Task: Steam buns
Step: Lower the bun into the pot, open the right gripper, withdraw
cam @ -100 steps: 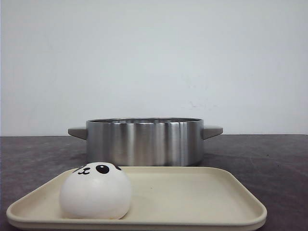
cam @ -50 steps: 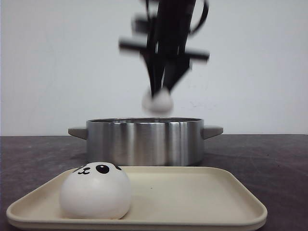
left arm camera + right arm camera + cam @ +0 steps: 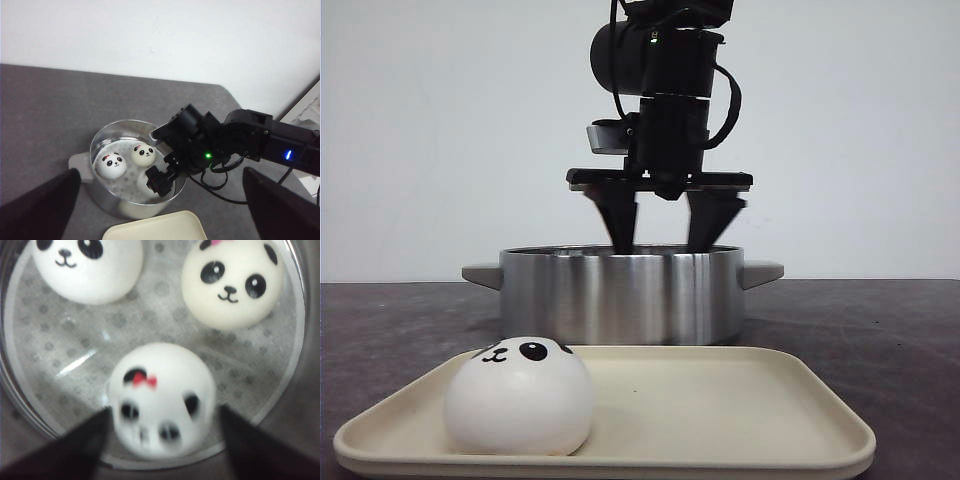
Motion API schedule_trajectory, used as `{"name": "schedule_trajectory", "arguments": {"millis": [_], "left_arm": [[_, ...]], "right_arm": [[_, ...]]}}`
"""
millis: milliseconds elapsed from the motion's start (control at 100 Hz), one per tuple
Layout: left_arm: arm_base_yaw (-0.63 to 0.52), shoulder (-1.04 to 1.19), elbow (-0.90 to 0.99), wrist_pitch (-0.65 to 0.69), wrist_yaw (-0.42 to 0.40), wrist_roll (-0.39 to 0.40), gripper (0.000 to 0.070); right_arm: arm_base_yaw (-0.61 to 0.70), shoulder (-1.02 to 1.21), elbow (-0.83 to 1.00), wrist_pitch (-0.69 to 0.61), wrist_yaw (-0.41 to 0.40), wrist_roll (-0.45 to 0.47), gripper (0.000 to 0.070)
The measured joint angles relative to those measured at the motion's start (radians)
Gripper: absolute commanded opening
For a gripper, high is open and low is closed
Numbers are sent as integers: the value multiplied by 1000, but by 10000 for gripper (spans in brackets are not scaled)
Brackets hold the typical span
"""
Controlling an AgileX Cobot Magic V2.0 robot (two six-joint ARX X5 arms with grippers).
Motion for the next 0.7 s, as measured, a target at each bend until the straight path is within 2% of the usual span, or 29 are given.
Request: {"name": "schedule_trajectory", "arguments": {"millis": [200,260,330,500,700], "left_arm": [[0,42,0,-47,0,1,631],[0,63,0,-76,2,1,631],[0,90,-3,-104,12,1,631],[-8,145,-66,-117,81,3,631],[-60,196,-176,-115,123,3,631]], "right_arm": [[0,-6,23,-29,47,-2,609],[0,-20,53,-52,47,-8,582],[1,-53,101,-73,47,-13,450],[35,-241,198,-69,49,-28,1],[110,-500,213,3,92,-51,0]]}}
